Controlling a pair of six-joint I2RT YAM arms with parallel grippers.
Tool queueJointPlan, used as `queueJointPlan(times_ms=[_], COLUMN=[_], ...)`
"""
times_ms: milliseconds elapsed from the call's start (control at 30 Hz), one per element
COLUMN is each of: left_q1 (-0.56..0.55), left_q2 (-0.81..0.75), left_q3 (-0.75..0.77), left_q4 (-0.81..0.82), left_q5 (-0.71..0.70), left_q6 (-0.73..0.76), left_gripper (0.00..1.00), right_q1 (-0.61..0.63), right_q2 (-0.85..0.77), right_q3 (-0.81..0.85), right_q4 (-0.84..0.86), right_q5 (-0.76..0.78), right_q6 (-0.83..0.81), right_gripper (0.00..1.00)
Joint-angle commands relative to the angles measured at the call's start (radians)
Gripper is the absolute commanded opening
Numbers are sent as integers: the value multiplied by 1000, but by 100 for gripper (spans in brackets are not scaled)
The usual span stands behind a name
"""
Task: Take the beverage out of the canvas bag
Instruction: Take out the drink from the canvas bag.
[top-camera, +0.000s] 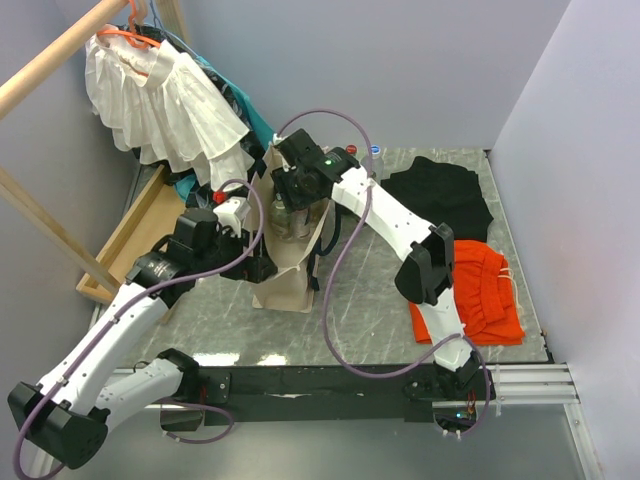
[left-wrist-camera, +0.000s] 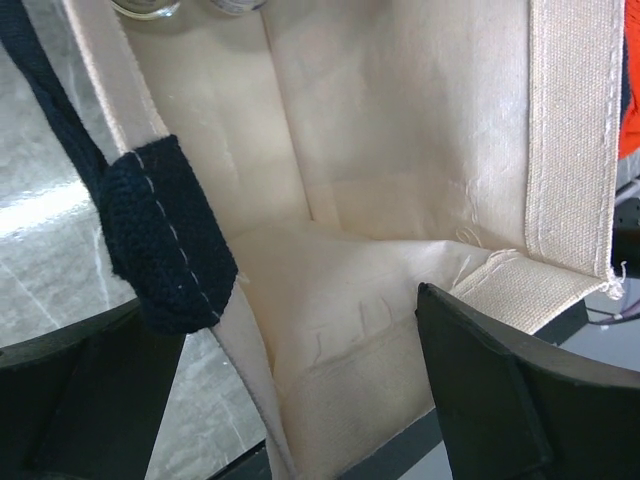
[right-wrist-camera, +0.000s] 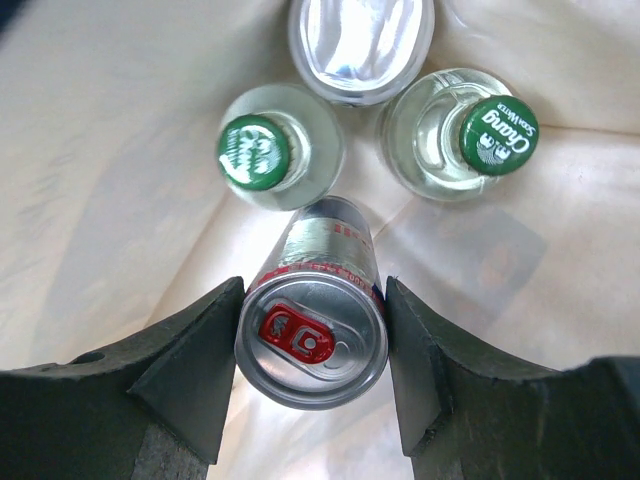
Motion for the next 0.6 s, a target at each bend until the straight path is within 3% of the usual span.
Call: queueJointPlan(times_ms=[0,567], left_q1=[0,0], left_q2=[-26,-97], left_q3=[16,0], left_q4=[-3,31], left_q5=[-44,-101], left_q6=[-2,-16], left_gripper=[99,97], right_q1=[19,81], right_q2=[-117,-180], right_q3=[32,24], right_q4=[45,22], right_q5=[36,110], right_q6=[-5,-25], right_gripper=[0,0])
